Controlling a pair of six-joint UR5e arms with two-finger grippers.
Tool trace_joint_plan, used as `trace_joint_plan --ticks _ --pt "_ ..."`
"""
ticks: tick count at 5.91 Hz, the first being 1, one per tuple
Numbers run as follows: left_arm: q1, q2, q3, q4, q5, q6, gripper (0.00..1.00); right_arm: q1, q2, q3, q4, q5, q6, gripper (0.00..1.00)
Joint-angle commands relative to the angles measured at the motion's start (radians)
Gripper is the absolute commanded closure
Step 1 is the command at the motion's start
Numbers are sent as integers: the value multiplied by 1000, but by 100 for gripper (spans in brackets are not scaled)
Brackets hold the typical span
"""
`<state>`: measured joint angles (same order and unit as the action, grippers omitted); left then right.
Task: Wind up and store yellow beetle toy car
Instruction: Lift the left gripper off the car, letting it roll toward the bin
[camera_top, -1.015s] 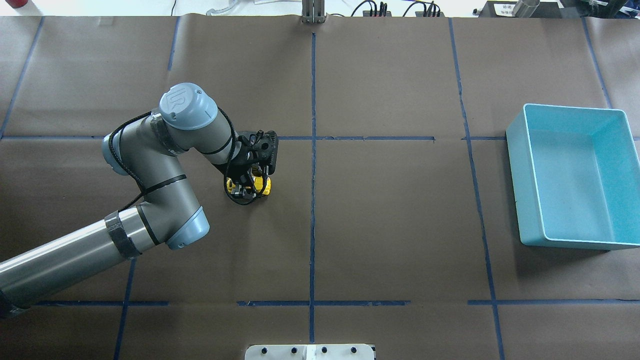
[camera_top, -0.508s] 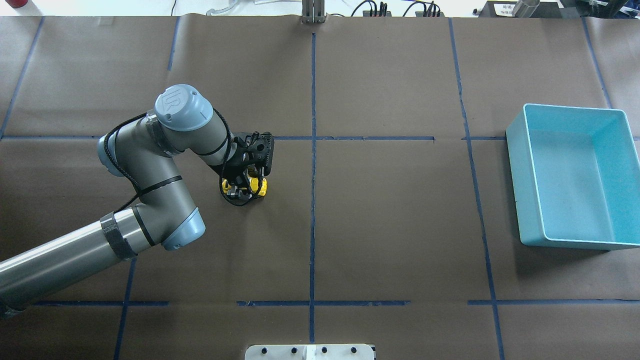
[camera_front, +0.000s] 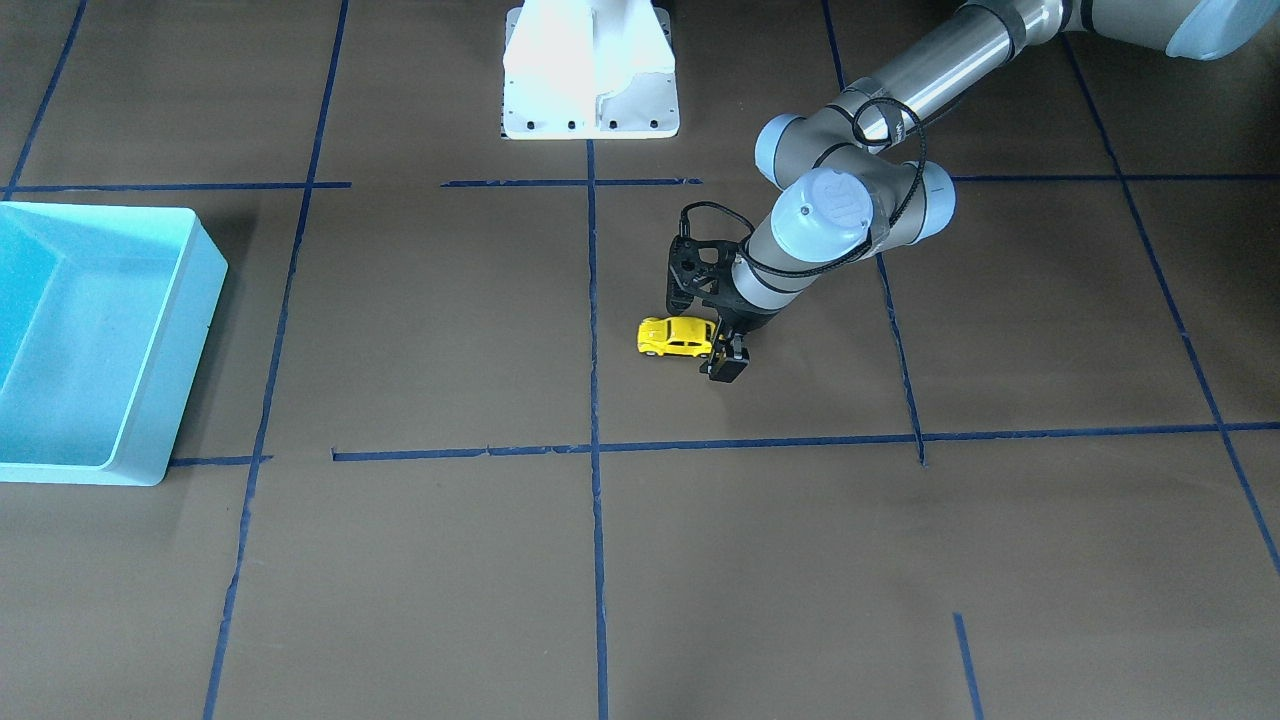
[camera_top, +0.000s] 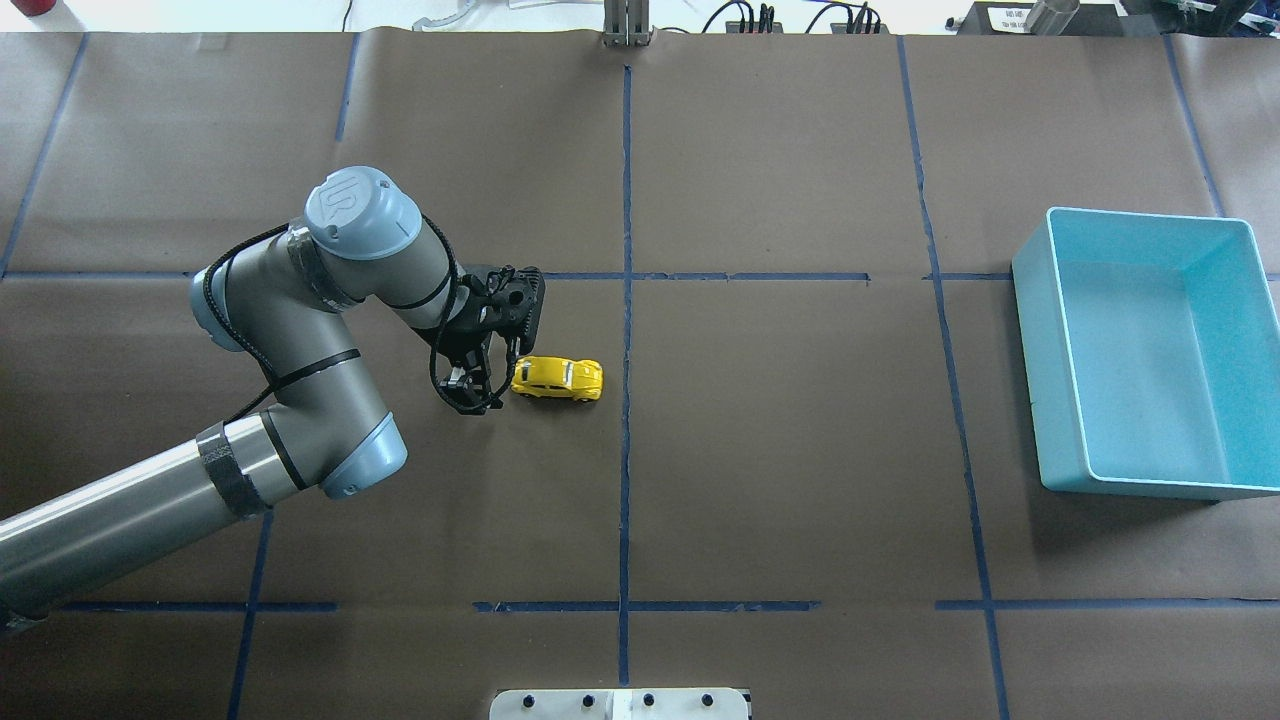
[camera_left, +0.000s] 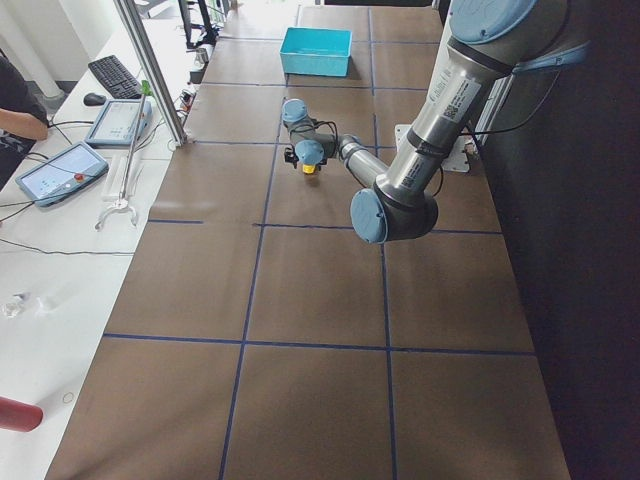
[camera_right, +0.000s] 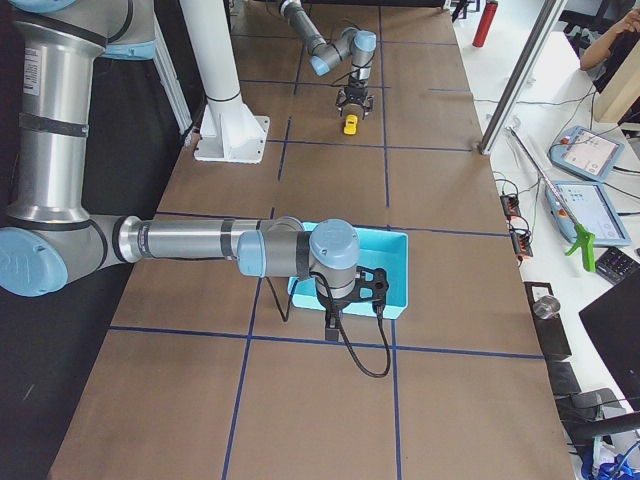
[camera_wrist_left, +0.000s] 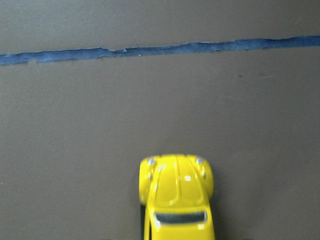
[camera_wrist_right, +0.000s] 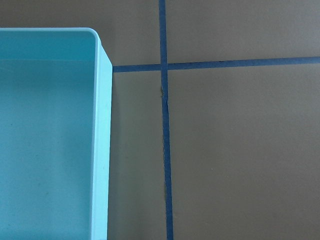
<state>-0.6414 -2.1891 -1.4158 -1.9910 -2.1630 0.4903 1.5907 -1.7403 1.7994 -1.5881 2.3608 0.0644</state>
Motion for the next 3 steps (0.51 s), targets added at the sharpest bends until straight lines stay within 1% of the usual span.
trace_joint_plan --ticks 1,2,3 --pt "-14 -1 0 6 2 4 0 0 1 0 0 0 0 0" --pt "-33 -1 -3 8 5 7 0 0 1 0 0 2 0 0" --pt "-102 3 -29 71 2 10 0 0 1 0 0 3 0 0"
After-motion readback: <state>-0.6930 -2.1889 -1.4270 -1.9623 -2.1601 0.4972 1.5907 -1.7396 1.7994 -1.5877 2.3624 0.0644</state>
